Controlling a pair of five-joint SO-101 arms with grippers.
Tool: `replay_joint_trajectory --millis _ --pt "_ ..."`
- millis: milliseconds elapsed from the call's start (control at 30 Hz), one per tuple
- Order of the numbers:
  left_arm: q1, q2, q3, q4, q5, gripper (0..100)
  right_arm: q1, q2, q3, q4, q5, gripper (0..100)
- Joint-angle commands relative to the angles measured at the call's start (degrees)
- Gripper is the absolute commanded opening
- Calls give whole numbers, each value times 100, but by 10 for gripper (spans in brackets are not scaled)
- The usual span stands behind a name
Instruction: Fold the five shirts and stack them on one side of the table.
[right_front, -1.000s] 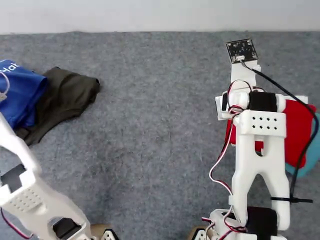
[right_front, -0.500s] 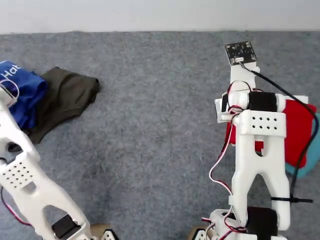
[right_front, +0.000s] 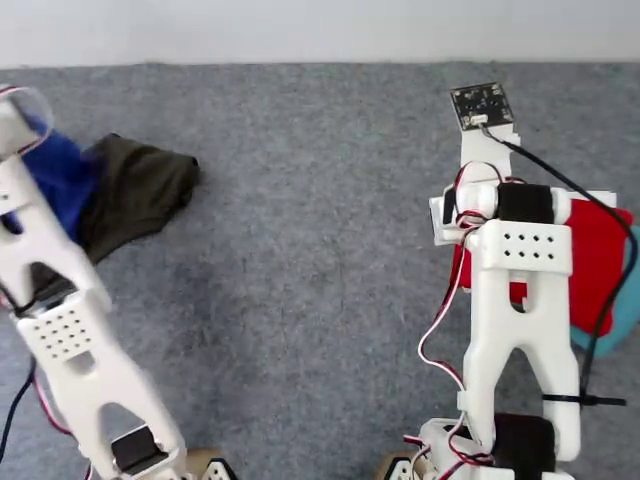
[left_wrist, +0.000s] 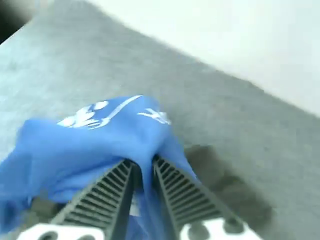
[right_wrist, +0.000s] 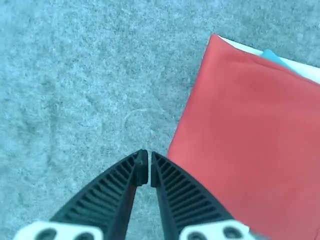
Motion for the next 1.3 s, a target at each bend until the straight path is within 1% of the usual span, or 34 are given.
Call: replay_joint_trajectory --millis 0,133,333,400,467,533,600,667,767,867,933,1000,1067,1133,1200,1267 --pt "782 -659 -391 343 -70 11 4 -145 -255 57 -387 21" --pt "1767 -1433 -365 343 -70 11 13 -145 -255 48 -492 21" --pt "3648 -2312 -347 360 -176 12 13 -171 -264 48 -492 21" --pt "4316 -2497 -163 369 -246 12 13 -180 -264 48 -484 21" --pt "4932 -2673 277 369 -352 12 13 -180 -273 48 -475 21" --pt "5459 -2892 1015 369 -448 12 13 -180 -299 40 -475 21" --pt "5899 -3200 2035 369 -642 12 13 -198 -308 22 -466 26" --pt "6224 -3596 3301 369 -949 12 13 -198 -396 48 -466 26" --pt "6541 -4404 5420 360 -1618 12 66 -198 -607 48 -413 26" --pt "6532 -5415 7389 352 -2374 12 84 -145 -853 48 -79 26" --pt "6242 -6189 8497 352 -2936 12 48 -145 -967 48 97 26" --pt "5811 -7024 9297 352 -3499 12 31 -136 -1081 48 185 26" --pt "5231 -7895 9736 352 -4035 12 31 -136 -1196 4 185 27" --pt "4440 -8712 9789 325 -4475 13 31 -136 -1275 -4 185 27" --pt "3525 -9380 9692 53 -4897 13 31 -136 -1284 -4 185 27" --pt "2620 -9837 9640 -396 -5046 13 -13 -127 -1284 -4 176 27"
